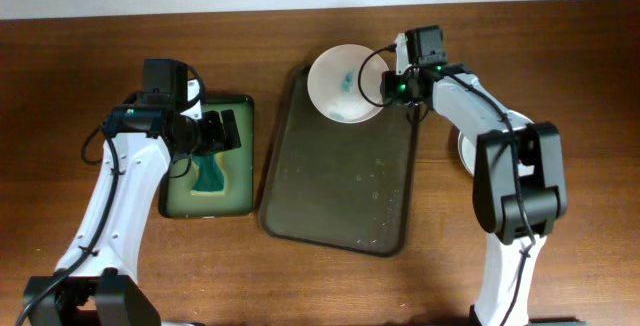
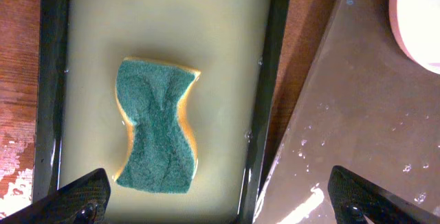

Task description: Clean dirty plates on tray and stack at the side

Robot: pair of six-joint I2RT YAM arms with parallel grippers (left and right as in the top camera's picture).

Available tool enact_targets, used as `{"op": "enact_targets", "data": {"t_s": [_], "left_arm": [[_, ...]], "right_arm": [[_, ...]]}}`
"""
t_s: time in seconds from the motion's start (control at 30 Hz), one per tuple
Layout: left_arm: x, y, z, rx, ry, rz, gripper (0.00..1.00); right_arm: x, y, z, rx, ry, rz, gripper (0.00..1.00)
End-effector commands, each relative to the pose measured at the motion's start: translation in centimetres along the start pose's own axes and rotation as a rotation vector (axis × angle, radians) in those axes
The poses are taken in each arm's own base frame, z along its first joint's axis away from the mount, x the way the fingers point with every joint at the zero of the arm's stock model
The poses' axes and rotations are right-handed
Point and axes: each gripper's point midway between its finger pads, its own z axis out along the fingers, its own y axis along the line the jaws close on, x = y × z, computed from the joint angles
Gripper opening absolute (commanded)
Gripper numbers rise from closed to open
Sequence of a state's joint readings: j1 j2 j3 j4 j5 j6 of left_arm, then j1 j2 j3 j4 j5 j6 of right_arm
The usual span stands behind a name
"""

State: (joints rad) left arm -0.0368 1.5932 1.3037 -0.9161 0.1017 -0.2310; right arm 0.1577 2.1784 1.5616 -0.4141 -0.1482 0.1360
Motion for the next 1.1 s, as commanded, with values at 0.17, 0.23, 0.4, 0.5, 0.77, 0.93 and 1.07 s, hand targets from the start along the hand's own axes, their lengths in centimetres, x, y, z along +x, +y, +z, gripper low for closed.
{"op": "enact_targets", "data": {"t_s": [0.17, 0.23, 0.4, 0.5, 0.77, 0.93, 1.07], "left_arm": [[-0.6, -0.2, -0.7, 0.012, -0.026, 0.002, 0.99], [-0.6, -0.3, -0.7, 0.013, -0.026, 0.002, 1.0], [-0.7, 0.3, -0.7, -0.017, -0.03, 0.015, 0.99], [-0.6, 0.7, -0.7, -0.041, -0.03, 0.016, 0.99], [2.1, 3.2, 3.7, -0.143, 0.058, 0.01, 0.76], [5.9, 6.2, 13.4, -0.233, 0.19, 0.011, 0.37], [6.7, 6.1, 13.8, -0.232, 0.259, 0.008, 0.0]], "right_arm": [[1.2, 2.4, -8.0, -0.066, 0.096, 0.133, 0.04], [4.4, 2.6, -11.2, -0.044, 0.221, 0.144, 0.04], [15.1, 3.8, -9.6, 0.024, 0.512, 0.246, 0.04], [16.9, 6.5, -8.9, -0.092, 0.56, 0.348, 0.29], [7.7, 7.5, -21.5, -0.122, 0.099, -0.024, 0.44], [8.9, 7.1, -20.7, -0.109, 0.161, -0.012, 0.44], [9.0, 7.0, -20.7, -0.104, 0.165, -0.011, 0.44]]}}
